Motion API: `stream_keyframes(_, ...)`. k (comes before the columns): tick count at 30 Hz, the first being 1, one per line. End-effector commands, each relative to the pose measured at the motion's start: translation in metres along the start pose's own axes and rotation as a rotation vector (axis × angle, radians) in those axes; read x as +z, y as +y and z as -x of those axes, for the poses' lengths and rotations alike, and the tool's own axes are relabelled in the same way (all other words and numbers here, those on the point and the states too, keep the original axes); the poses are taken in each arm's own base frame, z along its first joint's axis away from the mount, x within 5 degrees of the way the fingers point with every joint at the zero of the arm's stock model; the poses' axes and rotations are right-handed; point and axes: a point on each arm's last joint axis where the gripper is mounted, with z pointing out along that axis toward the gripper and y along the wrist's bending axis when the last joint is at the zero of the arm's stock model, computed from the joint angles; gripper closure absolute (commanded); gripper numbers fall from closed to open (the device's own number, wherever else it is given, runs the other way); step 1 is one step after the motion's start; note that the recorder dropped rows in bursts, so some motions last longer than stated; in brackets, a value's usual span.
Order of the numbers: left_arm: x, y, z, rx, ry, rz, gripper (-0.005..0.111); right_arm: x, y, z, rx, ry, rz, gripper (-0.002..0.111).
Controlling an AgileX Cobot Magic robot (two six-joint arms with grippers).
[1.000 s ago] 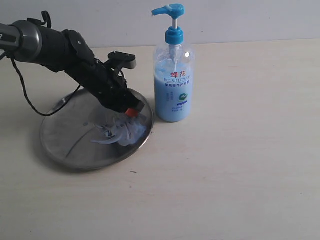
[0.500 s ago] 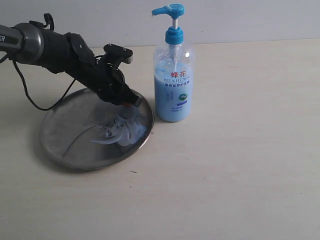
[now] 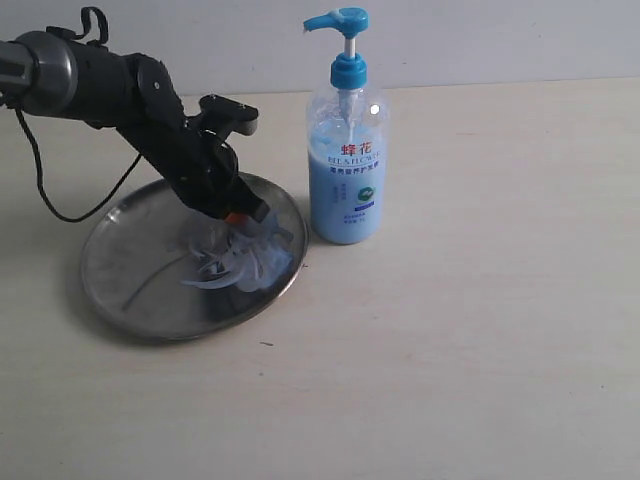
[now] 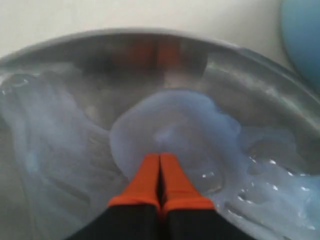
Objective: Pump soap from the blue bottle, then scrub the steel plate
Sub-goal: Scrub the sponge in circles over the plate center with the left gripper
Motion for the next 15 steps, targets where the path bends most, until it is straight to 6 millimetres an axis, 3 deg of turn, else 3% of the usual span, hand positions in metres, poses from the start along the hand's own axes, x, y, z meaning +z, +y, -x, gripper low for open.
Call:
stream_keyframes(1,0.017,-0.004,-0.024,-0.03,0.169,-0.081,0.107,0.0,0.0,-0.001,0.0,0.0,0.001,0.108)
stream_keyframes(10,0.017,-0.014,-0.013,-0.055,0.061,-0.187,0.107,0.0,0.0,-0.001,0.0,0.0,0.001,0.108)
stream_keyframes(15,0.018,-0.009,-0.005,-0.061,-0.033,-0.13,0.107,0.0,0.0,-0.001,0.0,0.0,0.001,0.108)
